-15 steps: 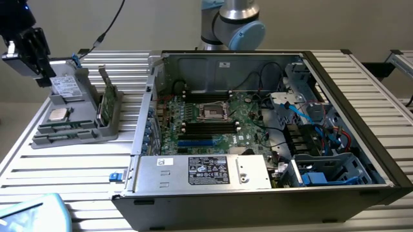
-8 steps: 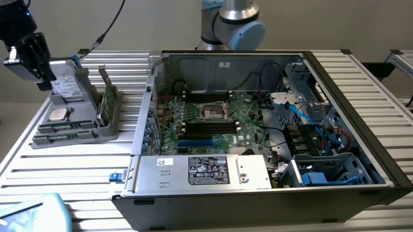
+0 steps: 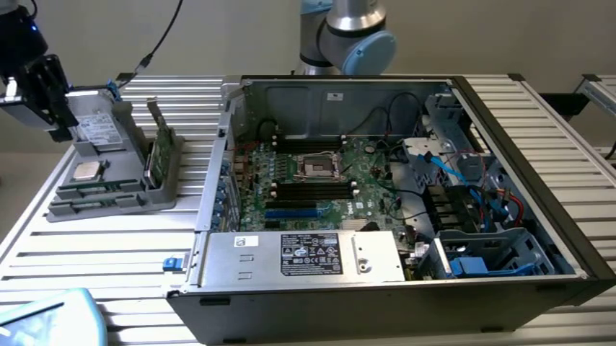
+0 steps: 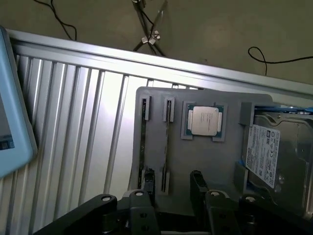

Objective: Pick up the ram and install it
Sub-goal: 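Pick up the ram and move it above insertion slot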

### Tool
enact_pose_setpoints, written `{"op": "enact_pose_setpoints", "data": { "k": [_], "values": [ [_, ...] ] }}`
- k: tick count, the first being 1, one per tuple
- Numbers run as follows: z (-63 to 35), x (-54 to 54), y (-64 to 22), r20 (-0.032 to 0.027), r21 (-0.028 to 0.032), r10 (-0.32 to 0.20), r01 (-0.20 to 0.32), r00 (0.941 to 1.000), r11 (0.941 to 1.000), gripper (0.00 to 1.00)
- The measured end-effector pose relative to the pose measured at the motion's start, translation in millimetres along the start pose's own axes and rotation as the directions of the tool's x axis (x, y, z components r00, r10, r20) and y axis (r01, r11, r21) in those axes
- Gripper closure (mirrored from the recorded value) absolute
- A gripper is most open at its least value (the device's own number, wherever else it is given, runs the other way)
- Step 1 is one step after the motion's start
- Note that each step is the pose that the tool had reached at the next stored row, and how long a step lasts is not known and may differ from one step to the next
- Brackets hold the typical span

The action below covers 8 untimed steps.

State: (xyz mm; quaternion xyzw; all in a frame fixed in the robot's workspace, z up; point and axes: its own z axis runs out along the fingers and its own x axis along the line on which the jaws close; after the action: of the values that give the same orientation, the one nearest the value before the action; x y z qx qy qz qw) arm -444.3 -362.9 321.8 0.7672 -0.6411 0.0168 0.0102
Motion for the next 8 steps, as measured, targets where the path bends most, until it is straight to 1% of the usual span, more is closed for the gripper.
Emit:
{"op": "enact_pose_setpoints", "data": {
  "k": [1, 2, 5, 6, 7, 8],
  "values": [
    [0.1, 1.8, 0.6, 0.0131, 0.0024, 0.000, 0.000, 0.9999, 1.0000, 0.57],
    [0.1, 3.2, 1.0, 0.0294, 0.0053, 0.000, 0.000, 0.9996, 1.0000, 0.57],
    [0.2, 7.0, 2.0, 0.0830, 0.0148, 0.000, -0.002, 0.9965, 0.9999, 0.57],
    [0.4, 9.2, 2.4, 0.0962, 0.0173, 0.000, -0.002, 0.9954, 0.9998, 0.57],
    [0.7, 11.2, 2.8, 0.1025, 0.0184, 0.000, -0.002, 0.9947, 0.9998, 0.57],
    [0.9, 13.3, 3.1, 0.1053, 0.0177, 0.000, -0.002, 0.9944, 0.9998, 0.57]
  ]
}}
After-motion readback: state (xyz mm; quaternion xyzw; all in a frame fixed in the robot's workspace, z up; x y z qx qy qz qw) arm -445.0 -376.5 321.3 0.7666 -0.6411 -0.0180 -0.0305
